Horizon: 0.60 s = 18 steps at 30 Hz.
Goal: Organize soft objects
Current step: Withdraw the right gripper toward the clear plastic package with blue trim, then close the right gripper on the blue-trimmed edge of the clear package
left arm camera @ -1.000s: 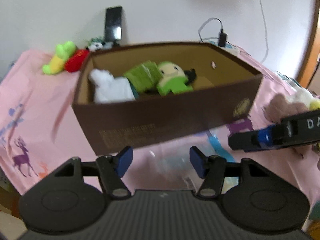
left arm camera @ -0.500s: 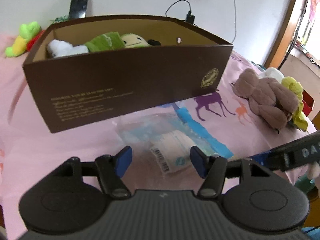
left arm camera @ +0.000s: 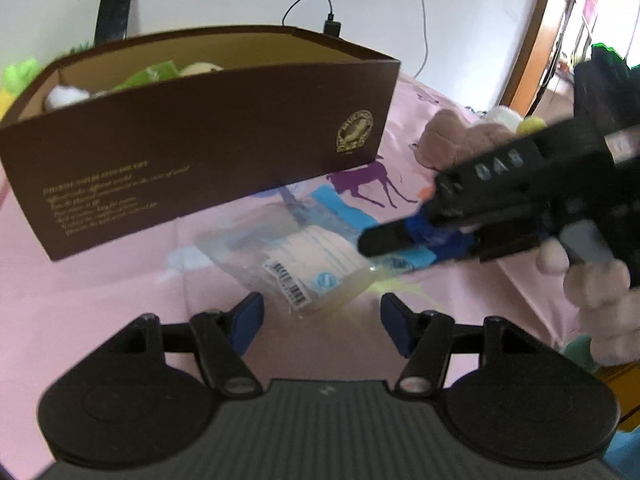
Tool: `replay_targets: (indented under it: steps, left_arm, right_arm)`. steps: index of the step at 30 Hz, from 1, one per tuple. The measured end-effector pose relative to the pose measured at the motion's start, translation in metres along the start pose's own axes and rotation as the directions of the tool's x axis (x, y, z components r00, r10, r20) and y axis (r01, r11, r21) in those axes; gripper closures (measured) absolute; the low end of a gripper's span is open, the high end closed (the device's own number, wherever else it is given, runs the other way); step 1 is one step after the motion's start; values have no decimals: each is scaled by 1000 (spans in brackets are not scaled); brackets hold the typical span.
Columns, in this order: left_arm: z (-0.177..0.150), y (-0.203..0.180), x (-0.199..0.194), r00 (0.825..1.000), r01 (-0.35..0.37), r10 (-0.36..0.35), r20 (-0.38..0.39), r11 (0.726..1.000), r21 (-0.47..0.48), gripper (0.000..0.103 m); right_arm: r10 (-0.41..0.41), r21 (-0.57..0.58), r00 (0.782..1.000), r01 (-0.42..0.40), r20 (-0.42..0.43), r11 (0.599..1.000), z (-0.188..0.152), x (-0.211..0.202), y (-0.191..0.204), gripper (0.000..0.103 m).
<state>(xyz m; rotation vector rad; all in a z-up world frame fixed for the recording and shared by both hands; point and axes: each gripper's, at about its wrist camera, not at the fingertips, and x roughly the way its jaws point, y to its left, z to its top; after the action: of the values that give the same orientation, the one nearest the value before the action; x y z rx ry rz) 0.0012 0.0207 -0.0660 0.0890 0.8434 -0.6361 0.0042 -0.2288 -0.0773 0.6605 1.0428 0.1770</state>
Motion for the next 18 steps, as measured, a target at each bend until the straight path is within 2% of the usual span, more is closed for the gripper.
replay_targets:
  steps: [3,7,10,12,15,18]
  left_arm:
    - [-2,-3,1,1000,-24,23,2,1000,13,40]
    - [0,4,-1,997,-81,81,19,997,7,40]
    - [3,11,-3,995,-95,95,24,995,0,40]
    - [5,13,-3,995,-101,101,24,995,3,40]
    - [7,13,-1,992,-122,122,32,992,18,40]
    - [9,11,3,993,-113,113,37,993,12,40]
  right_arm:
    - [21,17,1000,-21,8,1000,2,3,-1,85]
    - [140,17,990,-140,-29,990,2,3,-1,85]
    - [204,-23,979,-205,-14,979,3,0,5,85]
    - [219,-40,976,-219,-10,975,6,3,9,85]
    - [195,-46,981,-196,-20,979,8,17,12,85]
    - [188,-54,982,-190,-34,980,6,29,15,86]
